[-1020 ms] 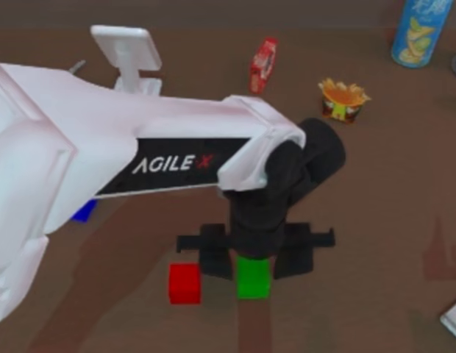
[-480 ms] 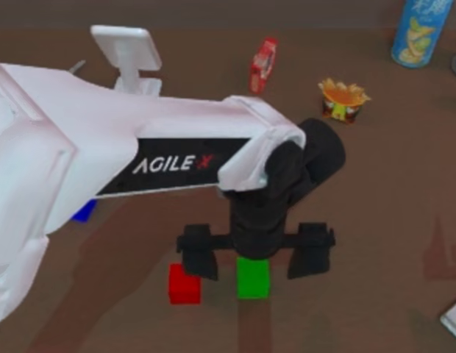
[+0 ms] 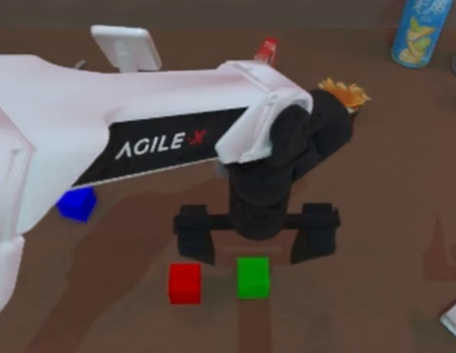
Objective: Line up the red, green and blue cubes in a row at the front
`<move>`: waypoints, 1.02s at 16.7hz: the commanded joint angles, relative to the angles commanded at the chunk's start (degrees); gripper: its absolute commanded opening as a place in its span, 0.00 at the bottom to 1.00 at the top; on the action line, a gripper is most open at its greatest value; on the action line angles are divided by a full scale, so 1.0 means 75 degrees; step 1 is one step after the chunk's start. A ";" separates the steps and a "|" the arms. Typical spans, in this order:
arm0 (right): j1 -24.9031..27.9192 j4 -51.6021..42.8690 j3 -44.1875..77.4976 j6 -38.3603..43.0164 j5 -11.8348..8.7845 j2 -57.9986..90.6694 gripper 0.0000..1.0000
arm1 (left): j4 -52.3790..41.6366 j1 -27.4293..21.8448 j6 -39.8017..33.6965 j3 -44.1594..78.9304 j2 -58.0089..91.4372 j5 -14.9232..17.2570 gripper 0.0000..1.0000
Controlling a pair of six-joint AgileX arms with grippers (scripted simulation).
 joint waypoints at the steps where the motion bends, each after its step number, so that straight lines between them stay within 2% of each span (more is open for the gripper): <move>1: 0.0000 0.0000 0.0000 0.0000 0.0000 0.0000 1.00 | -0.0287 0.0023 -0.0008 0.0189 -0.0087 0.0004 1.00; 4: 0.0000 0.0000 0.0000 0.0000 0.0000 0.0000 1.00 | -0.0700 0.0075 -0.0010 0.0507 -0.0270 0.0009 1.00; 8: 0.0000 0.0000 0.0000 0.0000 0.0000 0.0000 1.00 | -0.0680 0.0047 0.0006 0.0488 -0.0243 0.0008 1.00; 10: 0.0000 0.0000 0.0000 0.0000 0.0000 0.0000 1.00 | -0.0663 0.0239 0.0261 0.0466 -0.0246 0.0005 1.00; 13: 0.0000 0.0000 0.0000 0.0000 0.0000 0.0000 1.00 | -0.0603 0.0892 0.1211 0.0387 -0.0259 0.0003 1.00; 17: 0.0000 0.0000 0.0000 0.0000 0.0000 0.0000 1.00 | -0.0491 0.2197 0.3133 0.0164 -0.0298 0.0020 1.00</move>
